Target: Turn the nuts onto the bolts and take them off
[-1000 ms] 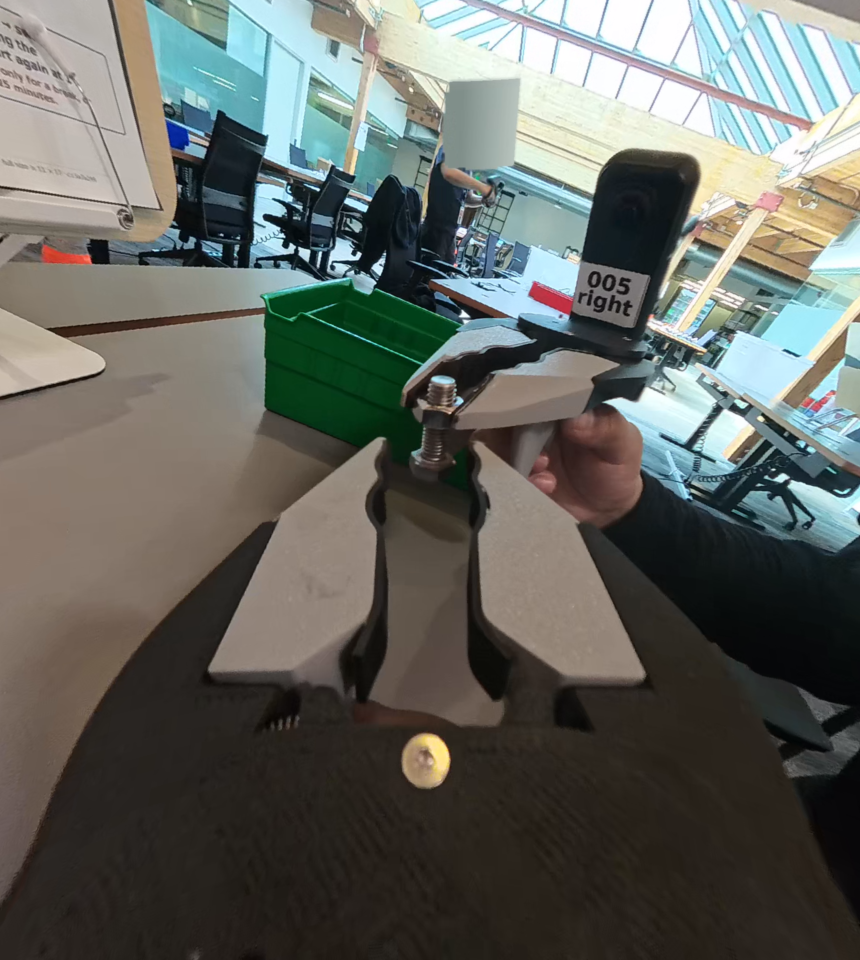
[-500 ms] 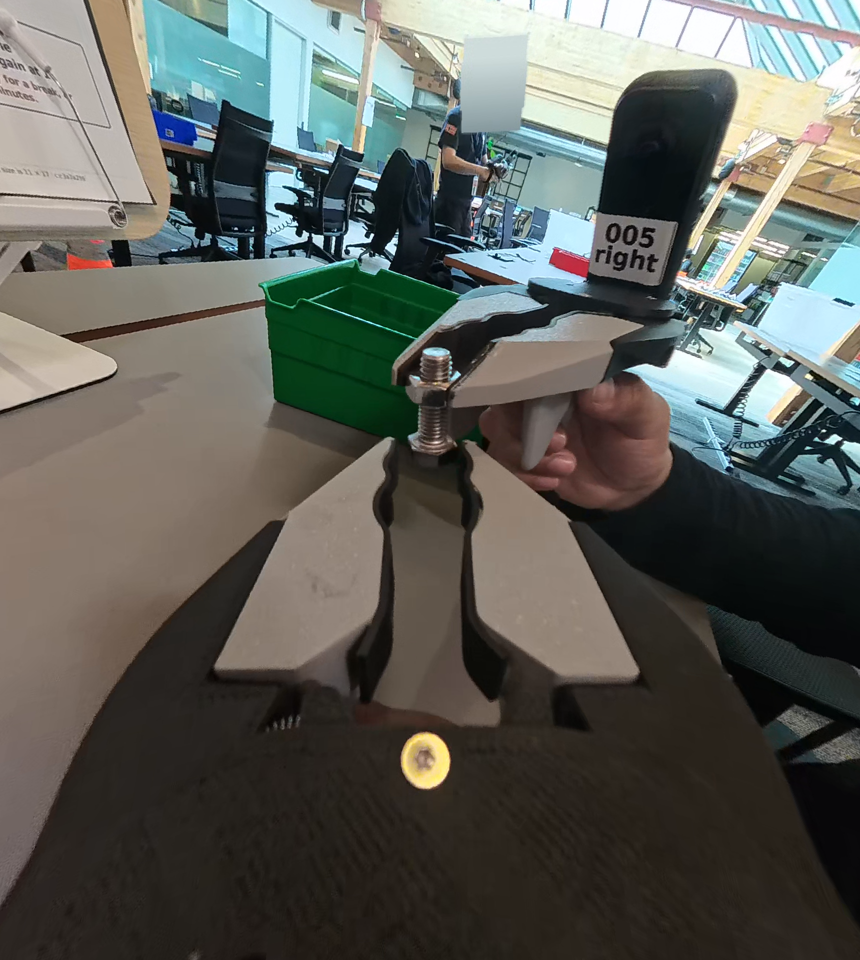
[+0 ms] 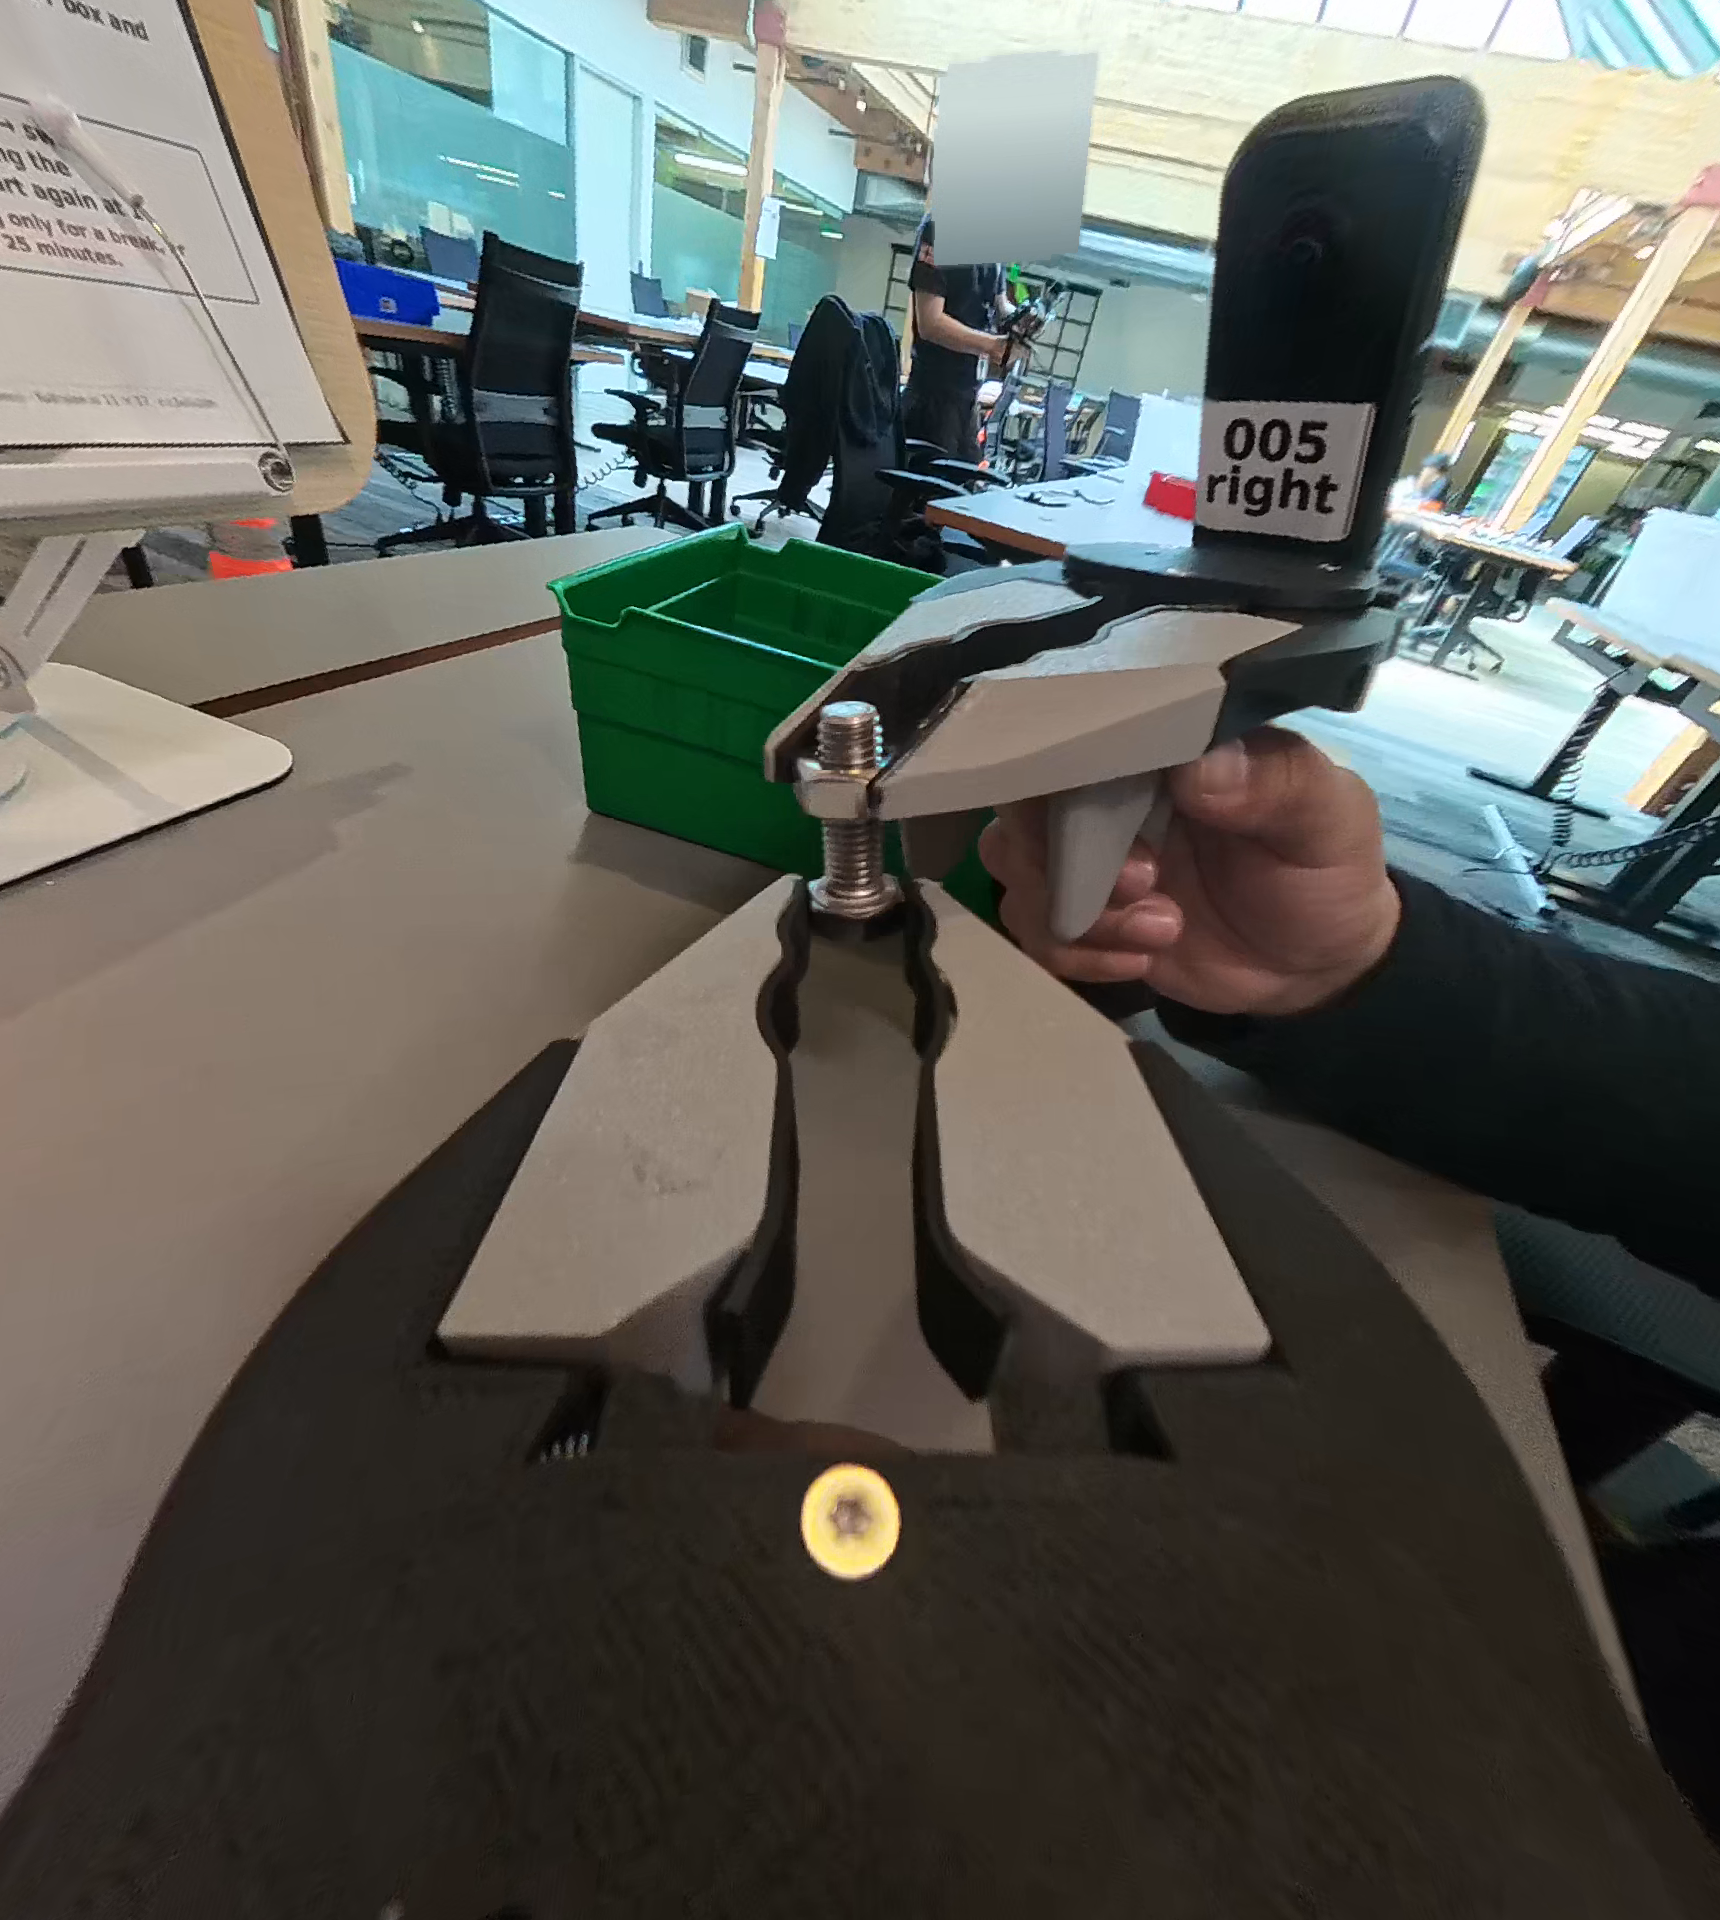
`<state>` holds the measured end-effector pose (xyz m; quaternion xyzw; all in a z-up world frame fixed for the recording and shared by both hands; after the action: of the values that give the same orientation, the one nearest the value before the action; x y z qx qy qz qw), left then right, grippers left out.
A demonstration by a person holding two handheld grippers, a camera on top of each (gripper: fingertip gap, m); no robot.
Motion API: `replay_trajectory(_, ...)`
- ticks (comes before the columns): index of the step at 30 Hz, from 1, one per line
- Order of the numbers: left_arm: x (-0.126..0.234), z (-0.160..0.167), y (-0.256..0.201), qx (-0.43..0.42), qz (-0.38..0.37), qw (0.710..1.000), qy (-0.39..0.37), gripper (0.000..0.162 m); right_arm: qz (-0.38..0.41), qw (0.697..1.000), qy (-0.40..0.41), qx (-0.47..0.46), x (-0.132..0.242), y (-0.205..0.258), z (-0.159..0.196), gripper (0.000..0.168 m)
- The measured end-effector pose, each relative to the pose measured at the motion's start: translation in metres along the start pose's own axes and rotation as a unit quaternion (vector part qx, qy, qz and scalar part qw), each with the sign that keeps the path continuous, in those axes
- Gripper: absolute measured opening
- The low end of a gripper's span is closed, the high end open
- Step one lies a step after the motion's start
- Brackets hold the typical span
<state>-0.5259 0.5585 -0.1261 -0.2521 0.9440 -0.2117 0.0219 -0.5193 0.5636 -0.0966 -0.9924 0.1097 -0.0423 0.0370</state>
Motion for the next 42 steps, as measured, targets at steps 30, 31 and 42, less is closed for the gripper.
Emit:
replay_trajectory(30, 0.002, -0.002, 0.014, -0.008, -0.055, 0.998, -0.014, 0.015, 0.01, 0.999, -0.017, -0.028, -0.001, -0.007, 0.002, 0.035)
replay_trajectory(31, 0.002, -0.003, 0.016, -0.008, -0.06, 0.998, -0.015, 0.015, 0.011, 0.999, -0.017, -0.028, 0.0, -0.008, 0.002, 0.035)
replay_trajectory(42, -0.007, 0.008, -0.006, -0.035, -0.026, 0.999, 0.009, 0.015, -0.024, 1.0, -0.001, -0.014, -0.012, 0.008, 0.007, 0.04)
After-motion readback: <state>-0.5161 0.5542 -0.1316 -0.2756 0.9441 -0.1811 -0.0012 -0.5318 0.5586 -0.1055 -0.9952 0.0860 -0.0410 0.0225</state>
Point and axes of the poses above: each gripper's, where its closed fingertips meet, x back along the fingers, z out of its underside, y = z × x across the jaws, the point moved 2 cm from there along x, back along the fingers, and after that the axes turned 13 degrees about x, right-handed, at the moved point
